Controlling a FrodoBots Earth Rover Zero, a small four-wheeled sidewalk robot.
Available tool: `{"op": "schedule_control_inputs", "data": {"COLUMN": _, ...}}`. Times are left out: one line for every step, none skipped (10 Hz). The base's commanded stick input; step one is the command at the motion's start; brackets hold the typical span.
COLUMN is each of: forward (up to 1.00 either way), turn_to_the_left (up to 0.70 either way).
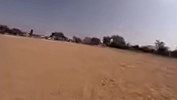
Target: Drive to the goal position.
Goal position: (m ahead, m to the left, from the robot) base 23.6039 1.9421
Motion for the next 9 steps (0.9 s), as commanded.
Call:
{"op": "schedule_control_inputs", "data": {"forward": 0.70, "turn_to_the_left": 0.00}}
{"op": "schedule_control_inputs", "data": {"forward": 0.70, "turn_to_the_left": 0.00}}
{"op": "schedule_control_inputs", "data": {"forward": 0.70, "turn_to_the_left": 0.00}}
{"op": "schedule_control_inputs", "data": {"forward": 0.70, "turn_to_the_left": 0.00}}
{"op": "schedule_control_inputs", "data": {"forward": 0.70, "turn_to_the_left": 0.00}}
{"op": "schedule_control_inputs", "data": {"forward": 0.70, "turn_to_the_left": 0.00}}
{"op": "schedule_control_inputs", "data": {"forward": 0.70, "turn_to_the_left": -0.06}}
{"op": "schedule_control_inputs", "data": {"forward": 0.70, "turn_to_the_left": -0.15}}
{"op": "schedule_control_inputs", "data": {"forward": 0.70, "turn_to_the_left": -0.23}}
